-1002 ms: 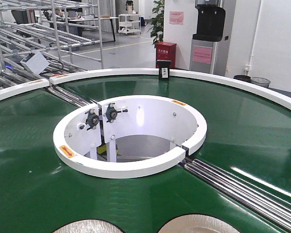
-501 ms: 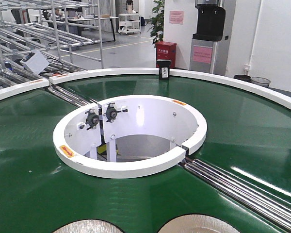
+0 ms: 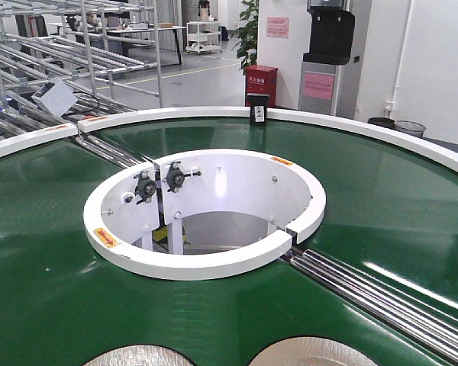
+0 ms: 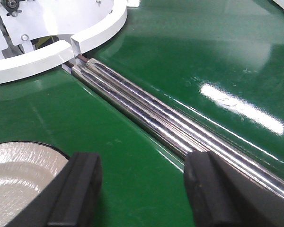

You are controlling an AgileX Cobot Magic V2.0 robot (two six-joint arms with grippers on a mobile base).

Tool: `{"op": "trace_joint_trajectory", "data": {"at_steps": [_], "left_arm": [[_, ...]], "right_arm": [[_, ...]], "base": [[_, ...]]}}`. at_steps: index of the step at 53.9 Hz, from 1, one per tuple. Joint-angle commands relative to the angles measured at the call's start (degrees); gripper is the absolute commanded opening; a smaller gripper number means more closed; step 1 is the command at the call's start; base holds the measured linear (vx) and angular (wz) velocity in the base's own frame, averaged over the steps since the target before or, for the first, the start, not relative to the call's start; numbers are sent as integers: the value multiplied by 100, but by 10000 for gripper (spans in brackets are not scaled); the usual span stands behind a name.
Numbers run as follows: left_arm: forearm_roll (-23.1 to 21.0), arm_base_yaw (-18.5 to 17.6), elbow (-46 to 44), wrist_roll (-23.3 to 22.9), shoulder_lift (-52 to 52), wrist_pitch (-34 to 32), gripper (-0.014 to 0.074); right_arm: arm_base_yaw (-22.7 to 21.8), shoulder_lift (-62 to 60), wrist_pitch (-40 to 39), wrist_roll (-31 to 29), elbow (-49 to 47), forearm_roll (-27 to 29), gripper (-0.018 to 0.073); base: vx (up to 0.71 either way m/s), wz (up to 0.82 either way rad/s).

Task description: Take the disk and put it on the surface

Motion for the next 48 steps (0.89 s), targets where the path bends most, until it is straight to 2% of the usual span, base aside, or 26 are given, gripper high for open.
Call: {"op": "trace_joint_trajectory", "data": {"at_steps": [1,8,14,17,28,34,40,44,48], "left_arm": [[-597,-26,-401,496,288,162,521],[-1569,-20,-791,1551,903,594,521],[-2712,-20,-1000,2815,1518,896,521],[-3146,-20,-1034,3312,1768,1030,521],[-4491,-20,-1060,4939,2445,1650,521],[-5078,-26,-1060,5457,2726,1916,521],[-5609,-26,-1060,5790,2967,2163,521],[-5833,-26,-1060,5916,3074,2293,521],[-5871,-26,-1060,5917,3122,2315,519]], "right_arm": [[-22,-11,-470,-8,-199,3,479],[-22,-11,-470,-8,-199,3,479],[-22,-11,-470,-8,-199,3,479],[-22,-11,-470,-8,-199,3,479],[-22,-11,-450,-8,-199,3,479],[-22,-11,-450,-8,-199,3,479],[-22,-11,-450,-8,-199,3,479],[-22,-11,-450,-8,-199,3,479],[-22,-11,-450,-8,-199,3,477]], "base": [[0,0],[0,0],[0,0],[0,0],[0,0],[0,0],[0,0],[0,0],[0,0]]}}
